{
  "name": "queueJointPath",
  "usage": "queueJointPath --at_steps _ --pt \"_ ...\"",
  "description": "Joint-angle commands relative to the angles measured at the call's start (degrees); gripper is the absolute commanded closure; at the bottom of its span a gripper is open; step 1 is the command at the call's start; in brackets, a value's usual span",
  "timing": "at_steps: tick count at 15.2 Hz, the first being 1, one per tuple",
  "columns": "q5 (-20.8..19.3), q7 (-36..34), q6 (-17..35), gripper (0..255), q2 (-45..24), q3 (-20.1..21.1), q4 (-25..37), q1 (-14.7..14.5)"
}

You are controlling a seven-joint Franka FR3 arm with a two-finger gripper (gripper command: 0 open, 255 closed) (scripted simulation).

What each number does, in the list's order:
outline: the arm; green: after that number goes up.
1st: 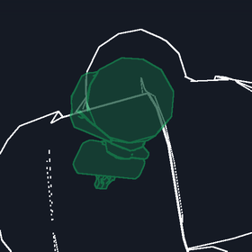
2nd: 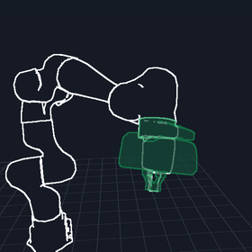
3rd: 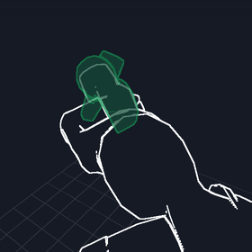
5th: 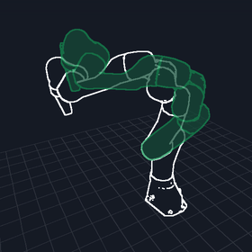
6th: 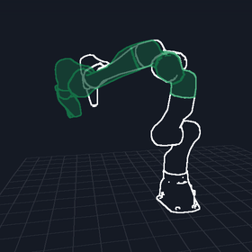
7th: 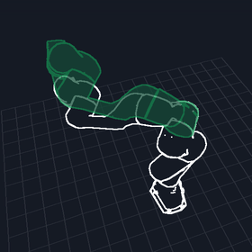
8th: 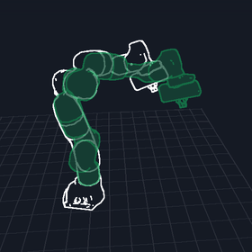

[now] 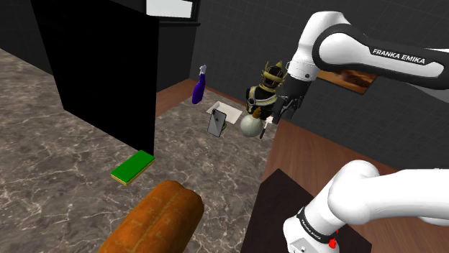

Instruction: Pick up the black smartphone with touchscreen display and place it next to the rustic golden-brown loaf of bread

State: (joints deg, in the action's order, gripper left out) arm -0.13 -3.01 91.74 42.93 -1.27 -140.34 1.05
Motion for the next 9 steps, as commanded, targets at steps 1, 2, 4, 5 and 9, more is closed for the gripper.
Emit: queueJointPath --at_steps 1,2,4,5,9 --pt "0.0 0.0 0.0 0 0.0 0.0 0.0 0.0" --pt "-0.27 1.27 2.39 0 -1.34 -0.47 -0.31 -0.24" --pt "-0.7 3.79 7.13 0 -4.24 -1.41 -0.65 -0.76" --pt "-0.86 5.04 9.47 0 -5.79 -1.87 -0.69 -1.04" --pt "-0.98 10.08 18.45 0 -12.57 -3.6 0.07 -2.28"
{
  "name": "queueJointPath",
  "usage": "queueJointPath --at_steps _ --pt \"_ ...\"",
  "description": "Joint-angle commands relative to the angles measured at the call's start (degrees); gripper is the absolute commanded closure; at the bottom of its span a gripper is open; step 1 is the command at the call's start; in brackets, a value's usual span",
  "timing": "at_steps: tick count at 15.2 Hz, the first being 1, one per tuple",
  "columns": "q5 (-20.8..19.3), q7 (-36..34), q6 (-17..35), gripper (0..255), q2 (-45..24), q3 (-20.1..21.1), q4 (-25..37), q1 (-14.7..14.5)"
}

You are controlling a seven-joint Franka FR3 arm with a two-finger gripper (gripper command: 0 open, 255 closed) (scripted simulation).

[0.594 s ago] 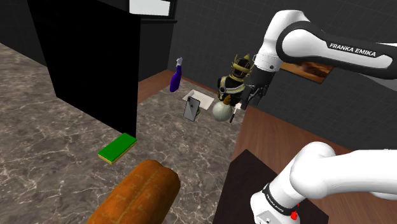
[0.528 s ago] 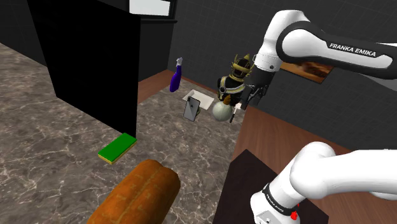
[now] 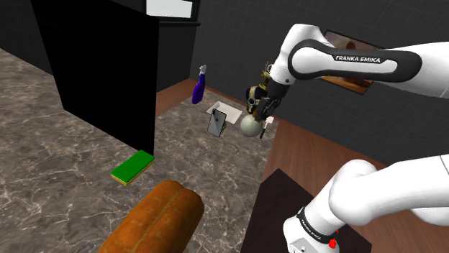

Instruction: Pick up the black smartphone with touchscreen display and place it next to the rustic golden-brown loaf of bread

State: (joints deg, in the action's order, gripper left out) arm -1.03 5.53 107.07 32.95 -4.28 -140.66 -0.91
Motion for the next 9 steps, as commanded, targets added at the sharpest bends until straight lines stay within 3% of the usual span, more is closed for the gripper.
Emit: queueJointPath --at_steps 1,9 --pt "0.03 2.82 5.24 0 -4.4 -0.99 0.8 -0.65" --pt "3.08 13.82 19.94 0 -19.71 -3.61 7.05 -3.73"
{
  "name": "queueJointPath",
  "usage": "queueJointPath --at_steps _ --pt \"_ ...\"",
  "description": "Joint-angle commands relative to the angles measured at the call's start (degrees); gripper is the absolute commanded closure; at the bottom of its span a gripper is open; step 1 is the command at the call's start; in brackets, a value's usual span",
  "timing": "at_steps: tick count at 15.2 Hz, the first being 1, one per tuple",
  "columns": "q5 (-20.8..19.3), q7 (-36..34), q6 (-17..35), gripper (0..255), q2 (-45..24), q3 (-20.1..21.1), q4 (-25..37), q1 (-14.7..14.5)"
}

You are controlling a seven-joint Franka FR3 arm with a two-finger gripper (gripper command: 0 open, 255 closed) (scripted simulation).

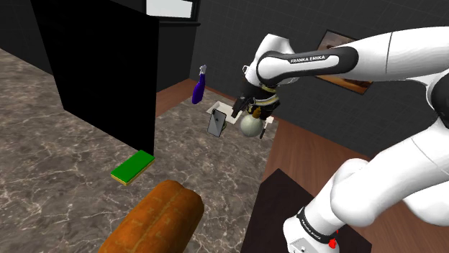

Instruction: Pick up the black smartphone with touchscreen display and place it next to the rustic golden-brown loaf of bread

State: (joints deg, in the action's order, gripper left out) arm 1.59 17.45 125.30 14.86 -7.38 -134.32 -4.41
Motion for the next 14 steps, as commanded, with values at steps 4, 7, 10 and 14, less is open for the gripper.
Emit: queueJointPath --at_steps 4,7,10,14 --pt "3.56 8.02 7.16 0 -9.42 -1.12 5.64 -1.61" --pt "5.56 11.27 10.04 0 -13.75 -1.05 8.29 -2.08" --pt "6.14 11.66 12.13 0 -15.36 -0.95 7.78 -2.15" --pt "6.9 12.18 14.58 0 -17.39 -0.81 7.32 -2.25"
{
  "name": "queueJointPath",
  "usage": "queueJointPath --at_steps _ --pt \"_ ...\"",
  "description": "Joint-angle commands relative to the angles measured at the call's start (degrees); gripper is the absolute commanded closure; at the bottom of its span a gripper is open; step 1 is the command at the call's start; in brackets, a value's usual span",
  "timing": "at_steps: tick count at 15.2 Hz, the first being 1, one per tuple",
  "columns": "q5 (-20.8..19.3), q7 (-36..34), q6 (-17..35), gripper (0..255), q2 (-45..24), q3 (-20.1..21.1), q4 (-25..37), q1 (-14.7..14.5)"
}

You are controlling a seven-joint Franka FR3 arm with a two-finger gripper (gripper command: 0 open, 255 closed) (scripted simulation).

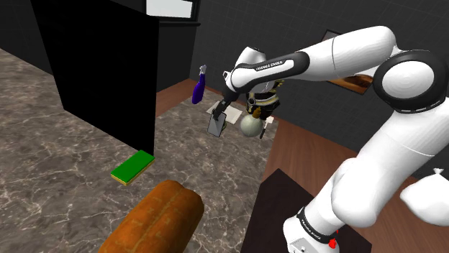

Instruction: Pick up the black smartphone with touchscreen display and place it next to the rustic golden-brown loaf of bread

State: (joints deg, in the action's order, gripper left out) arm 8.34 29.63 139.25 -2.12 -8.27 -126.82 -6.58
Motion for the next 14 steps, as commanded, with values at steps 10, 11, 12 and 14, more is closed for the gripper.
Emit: queueJointPath --at_steps 10,11,12,14 --pt "0.14 0.01 0.62 255 -0.41 0.08 -0.18 -0.07" --pt "0.14 0.01 0.62 255 -0.41 0.08 -0.18 -0.07" --pt "0.14 0.01 0.62 255 -0.41 0.08 -0.18 -0.07" --pt "0.14 0.01 0.62 255 -0.41 0.08 -0.18 -0.07"
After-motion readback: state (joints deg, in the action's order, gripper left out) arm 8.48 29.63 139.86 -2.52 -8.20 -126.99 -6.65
